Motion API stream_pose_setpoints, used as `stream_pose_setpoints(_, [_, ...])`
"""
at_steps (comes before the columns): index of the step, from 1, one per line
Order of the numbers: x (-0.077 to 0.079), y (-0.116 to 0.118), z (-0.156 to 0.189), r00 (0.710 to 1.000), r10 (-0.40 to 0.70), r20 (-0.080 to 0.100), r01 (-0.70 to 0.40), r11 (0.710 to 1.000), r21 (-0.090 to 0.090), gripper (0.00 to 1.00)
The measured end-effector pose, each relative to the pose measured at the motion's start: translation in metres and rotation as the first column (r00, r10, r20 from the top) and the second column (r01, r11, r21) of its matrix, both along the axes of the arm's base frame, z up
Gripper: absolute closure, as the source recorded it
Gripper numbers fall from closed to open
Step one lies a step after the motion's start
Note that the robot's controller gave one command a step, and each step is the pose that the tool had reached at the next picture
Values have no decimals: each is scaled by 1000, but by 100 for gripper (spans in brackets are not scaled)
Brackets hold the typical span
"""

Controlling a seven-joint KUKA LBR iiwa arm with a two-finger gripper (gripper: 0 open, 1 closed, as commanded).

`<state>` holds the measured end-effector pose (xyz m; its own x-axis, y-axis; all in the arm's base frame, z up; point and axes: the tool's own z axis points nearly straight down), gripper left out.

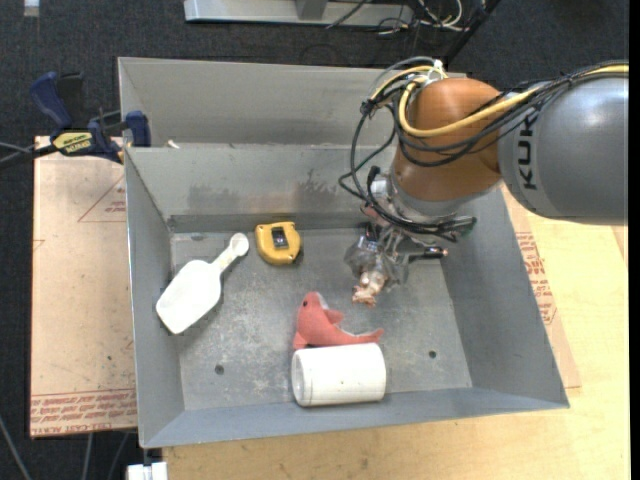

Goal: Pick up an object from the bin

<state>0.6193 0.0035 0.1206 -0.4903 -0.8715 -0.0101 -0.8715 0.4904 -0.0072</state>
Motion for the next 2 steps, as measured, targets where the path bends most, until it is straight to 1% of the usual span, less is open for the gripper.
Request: stream_pose_setpoints(2, [0,0,8,1000,-1,1,1,1000,1,100])
